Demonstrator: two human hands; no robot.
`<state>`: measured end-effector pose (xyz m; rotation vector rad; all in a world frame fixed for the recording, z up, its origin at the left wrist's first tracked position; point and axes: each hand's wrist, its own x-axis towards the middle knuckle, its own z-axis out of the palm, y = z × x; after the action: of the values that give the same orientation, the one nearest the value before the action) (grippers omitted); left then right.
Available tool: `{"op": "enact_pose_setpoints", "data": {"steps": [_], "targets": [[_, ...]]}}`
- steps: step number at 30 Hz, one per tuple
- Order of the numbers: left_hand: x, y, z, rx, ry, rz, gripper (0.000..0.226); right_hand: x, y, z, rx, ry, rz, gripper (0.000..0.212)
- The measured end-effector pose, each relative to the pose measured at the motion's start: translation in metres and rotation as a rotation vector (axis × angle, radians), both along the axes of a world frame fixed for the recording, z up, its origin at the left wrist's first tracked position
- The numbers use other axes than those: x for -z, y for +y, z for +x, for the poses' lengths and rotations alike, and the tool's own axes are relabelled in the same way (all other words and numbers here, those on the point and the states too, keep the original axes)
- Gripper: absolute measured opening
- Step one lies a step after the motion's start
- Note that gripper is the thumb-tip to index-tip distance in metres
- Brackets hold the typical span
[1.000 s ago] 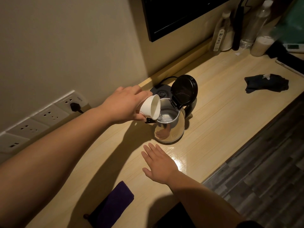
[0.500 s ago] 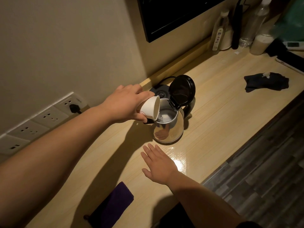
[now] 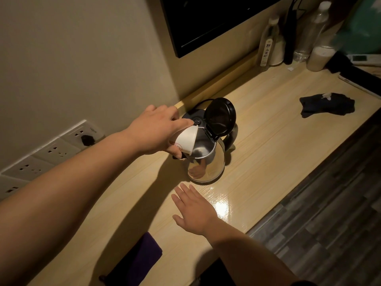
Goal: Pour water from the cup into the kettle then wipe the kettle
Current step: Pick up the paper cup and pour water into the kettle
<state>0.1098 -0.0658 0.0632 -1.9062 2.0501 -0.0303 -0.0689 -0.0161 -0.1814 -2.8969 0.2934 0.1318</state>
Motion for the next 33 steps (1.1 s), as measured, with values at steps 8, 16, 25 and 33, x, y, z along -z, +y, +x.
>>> {"op": "enact_pose_setpoints", "data": {"steps": [8,16,25,33], "targets": [[0.002,-0.008,-0.008,0.113,-0.173,-0.039,0.093,0.005,0.0,-0.001,-0.003,-0.041,-0.022,0.068],[0.002,0.013,0.005,-0.075,0.21,-0.195,0.093,0.007,-0.001,0.0,-0.004,0.009,-0.021,0.07],[0.048,0.119,-0.008,-0.938,1.184,-0.645,0.069,-0.03,-0.007,0.004,0.15,-0.029,0.293,0.061],[0.07,0.198,-0.007,-1.254,1.396,-0.757,0.07,-0.151,-0.005,0.055,0.4,-0.296,0.937,0.047]]}}
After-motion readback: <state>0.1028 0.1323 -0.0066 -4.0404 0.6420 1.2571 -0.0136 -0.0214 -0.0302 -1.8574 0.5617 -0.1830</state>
